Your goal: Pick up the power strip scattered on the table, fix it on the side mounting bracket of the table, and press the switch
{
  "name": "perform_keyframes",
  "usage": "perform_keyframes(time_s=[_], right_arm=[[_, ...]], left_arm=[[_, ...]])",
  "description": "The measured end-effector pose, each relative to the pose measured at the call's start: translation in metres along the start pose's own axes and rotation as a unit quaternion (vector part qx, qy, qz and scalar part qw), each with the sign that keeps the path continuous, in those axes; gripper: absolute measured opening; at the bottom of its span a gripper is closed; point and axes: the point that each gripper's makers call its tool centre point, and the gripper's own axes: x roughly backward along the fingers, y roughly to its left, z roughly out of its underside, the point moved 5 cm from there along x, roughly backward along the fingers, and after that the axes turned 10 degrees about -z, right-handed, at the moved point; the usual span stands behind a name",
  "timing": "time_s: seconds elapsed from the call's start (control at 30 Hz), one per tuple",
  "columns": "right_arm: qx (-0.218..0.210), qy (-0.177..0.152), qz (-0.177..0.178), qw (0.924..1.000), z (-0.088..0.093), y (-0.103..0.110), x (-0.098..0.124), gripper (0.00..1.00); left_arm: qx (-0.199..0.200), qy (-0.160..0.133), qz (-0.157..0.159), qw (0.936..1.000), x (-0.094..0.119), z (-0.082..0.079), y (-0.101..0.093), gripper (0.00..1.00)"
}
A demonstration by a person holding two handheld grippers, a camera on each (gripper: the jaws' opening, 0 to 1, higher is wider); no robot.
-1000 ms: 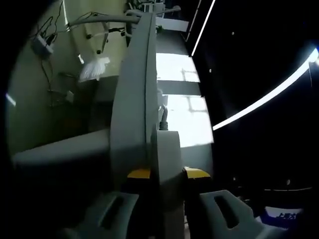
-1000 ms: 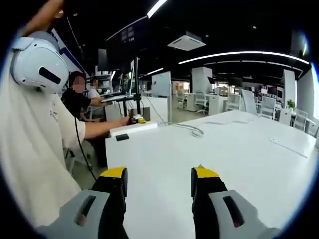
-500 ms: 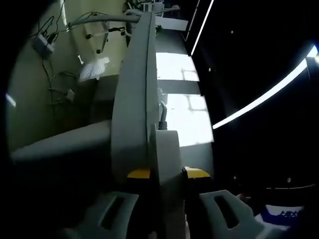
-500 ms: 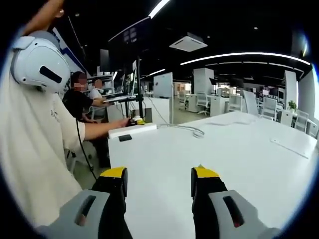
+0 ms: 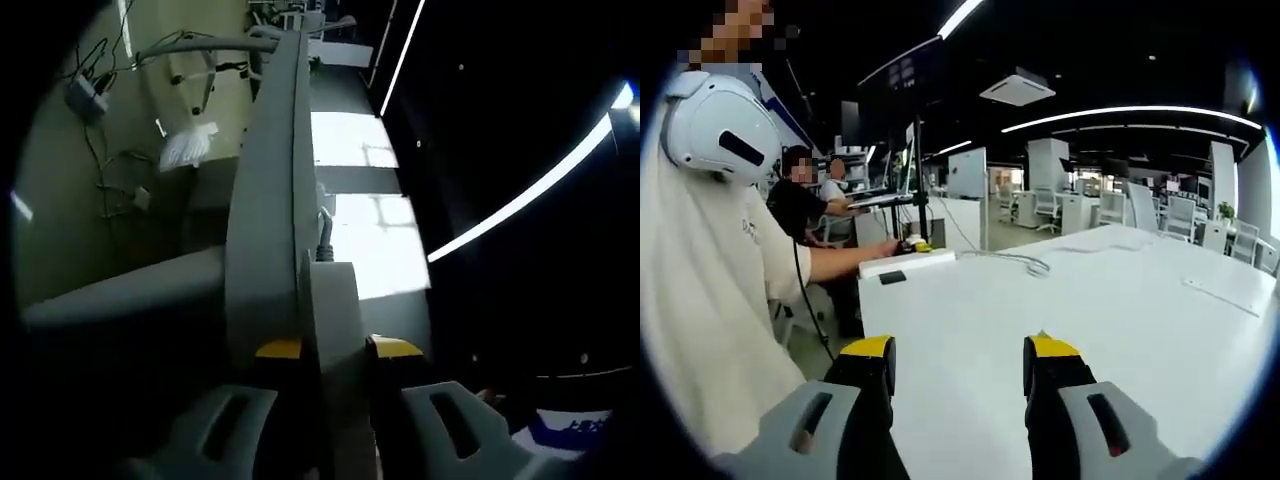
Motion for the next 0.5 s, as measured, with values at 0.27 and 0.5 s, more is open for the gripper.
perform_keyframes(time_s=[0.27, 0.5], right_arm=[[-0.001, -0.002, -0.005, 1.0, 0.0027, -0.0015, 0.0023, 0.47], [-0.004, -0.005, -0.006, 1.0, 0.005, -0.0031, 0.0025, 0.47]], left_arm=[[0.013, 0.0, 0.007, 0.9999, 0.0045, -0.0067, 0.0055, 0.26], [-0.013, -0.005, -0.004, 0.9999, 0.0068, -0.0097, 0.0051, 0.27]])
